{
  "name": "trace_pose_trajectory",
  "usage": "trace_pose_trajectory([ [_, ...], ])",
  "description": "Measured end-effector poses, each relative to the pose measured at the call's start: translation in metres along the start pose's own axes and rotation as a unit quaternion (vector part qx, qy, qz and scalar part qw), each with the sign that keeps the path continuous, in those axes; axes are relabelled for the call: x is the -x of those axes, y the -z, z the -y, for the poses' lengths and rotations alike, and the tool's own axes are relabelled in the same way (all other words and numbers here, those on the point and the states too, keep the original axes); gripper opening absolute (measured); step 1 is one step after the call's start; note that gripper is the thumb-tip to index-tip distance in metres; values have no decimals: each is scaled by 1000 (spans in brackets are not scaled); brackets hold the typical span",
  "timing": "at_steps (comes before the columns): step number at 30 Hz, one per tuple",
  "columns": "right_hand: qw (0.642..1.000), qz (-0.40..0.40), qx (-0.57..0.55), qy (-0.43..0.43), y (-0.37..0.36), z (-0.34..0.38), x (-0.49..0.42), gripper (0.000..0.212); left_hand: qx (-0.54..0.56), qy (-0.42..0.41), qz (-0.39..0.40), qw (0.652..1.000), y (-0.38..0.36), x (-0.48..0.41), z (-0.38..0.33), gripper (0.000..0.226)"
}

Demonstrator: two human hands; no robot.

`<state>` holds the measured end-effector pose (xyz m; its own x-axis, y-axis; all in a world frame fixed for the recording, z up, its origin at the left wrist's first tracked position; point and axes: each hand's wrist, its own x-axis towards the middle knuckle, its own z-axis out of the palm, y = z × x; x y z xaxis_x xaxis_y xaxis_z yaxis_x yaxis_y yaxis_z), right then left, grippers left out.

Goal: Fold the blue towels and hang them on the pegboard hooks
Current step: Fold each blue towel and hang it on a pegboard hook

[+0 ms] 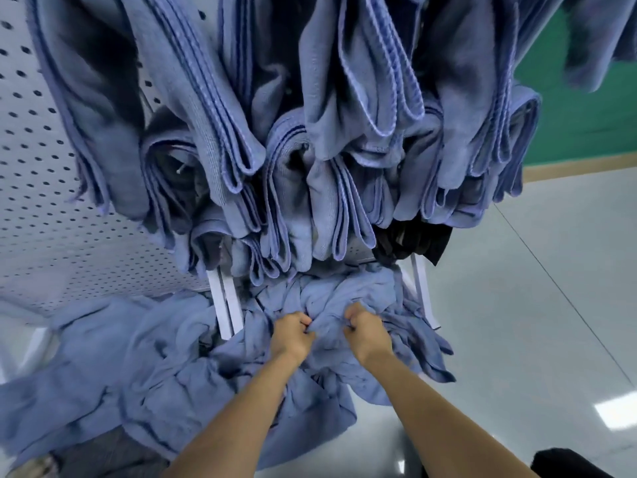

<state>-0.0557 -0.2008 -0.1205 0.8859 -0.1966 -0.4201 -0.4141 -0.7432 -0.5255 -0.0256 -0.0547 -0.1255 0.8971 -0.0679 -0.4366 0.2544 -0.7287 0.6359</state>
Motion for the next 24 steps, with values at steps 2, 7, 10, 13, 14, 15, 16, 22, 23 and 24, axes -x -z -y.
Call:
trace_pose_trajectory([
  [2,999,3,-31,-7,4,2,4,13,28,6,-6,1000,6,7,-1,10],
  [7,998,21,-66,15,31,15,29,20,101,-17,-24,994,38,36,-2,27],
  [10,997,14,-64,39,55,32,51,23,138,-35,-29,989,62,60,-11,24],
  [13,996,2,-49,75,82,56,74,23,175,-61,-26,982,88,86,-29,19],
  [14,995,-2,-50,87,92,65,83,20,184,-70,-25,980,97,96,-37,20],
  [15,994,-5,-49,100,103,75,93,17,192,-80,-25,978,107,106,-45,23],
  [16,992,-8,-48,115,115,84,102,14,198,-89,-25,976,117,116,-55,26],
  [22,977,-48,-51,201,181,137,171,22,232,-130,-54,962,177,175,-106,22],
  [23,974,-63,-57,212,190,145,182,18,237,-137,-58,960,186,186,-114,24],
  [24,969,-79,-63,223,199,154,193,15,243,-148,-60,957,196,198,-122,25],
])
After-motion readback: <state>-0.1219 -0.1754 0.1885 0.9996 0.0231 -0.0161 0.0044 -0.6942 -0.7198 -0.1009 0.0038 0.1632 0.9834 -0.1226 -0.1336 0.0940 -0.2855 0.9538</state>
